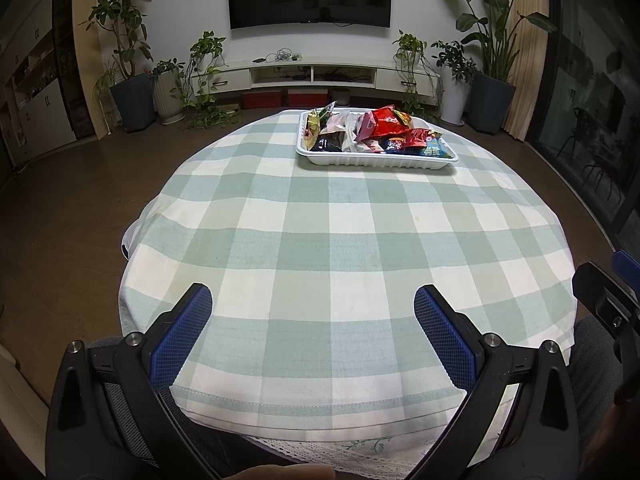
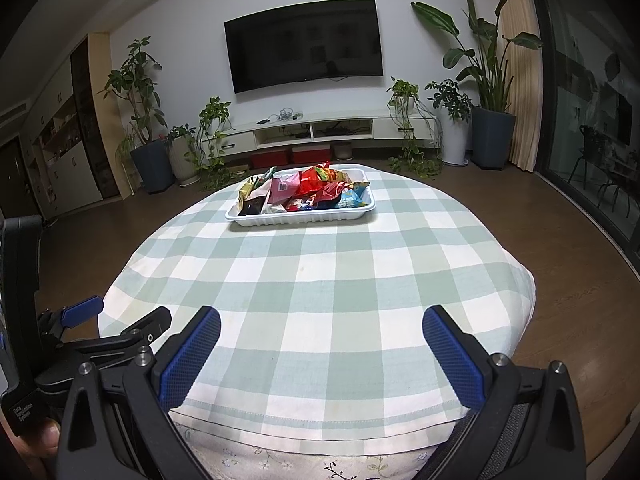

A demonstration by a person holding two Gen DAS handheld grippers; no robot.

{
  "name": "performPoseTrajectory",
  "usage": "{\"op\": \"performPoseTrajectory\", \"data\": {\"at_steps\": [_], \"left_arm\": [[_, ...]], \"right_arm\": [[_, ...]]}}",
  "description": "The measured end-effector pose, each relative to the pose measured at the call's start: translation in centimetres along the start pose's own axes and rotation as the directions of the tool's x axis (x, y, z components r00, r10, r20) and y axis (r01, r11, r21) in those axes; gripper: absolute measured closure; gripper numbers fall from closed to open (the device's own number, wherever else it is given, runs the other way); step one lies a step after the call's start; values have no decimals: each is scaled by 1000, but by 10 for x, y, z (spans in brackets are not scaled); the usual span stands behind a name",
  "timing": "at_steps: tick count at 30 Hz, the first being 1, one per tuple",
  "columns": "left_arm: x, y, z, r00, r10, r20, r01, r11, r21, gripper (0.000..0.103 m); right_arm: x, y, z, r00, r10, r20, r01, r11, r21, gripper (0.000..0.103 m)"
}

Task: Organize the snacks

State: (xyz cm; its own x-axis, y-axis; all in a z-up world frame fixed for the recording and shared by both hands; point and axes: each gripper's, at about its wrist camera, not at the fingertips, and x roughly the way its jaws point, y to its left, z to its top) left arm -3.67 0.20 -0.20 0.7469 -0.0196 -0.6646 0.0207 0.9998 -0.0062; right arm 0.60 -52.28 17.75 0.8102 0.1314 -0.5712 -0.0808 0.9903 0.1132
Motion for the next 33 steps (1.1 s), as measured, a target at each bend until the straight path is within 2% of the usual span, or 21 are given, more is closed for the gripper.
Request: {"op": "performPoseTrajectory", "data": {"at_steps": [24,33], "left_arm": [[3,2,-8,1000,0,-11,0,1000,2,1],[2,4,-10,998,57,10,-57,998,28,0]], "right_arm": [[-4,0,4,1000,0,-5,0,1000,-1,0],[-6,2,-8,1000,1,-15,-1,1000,4,0]]}}
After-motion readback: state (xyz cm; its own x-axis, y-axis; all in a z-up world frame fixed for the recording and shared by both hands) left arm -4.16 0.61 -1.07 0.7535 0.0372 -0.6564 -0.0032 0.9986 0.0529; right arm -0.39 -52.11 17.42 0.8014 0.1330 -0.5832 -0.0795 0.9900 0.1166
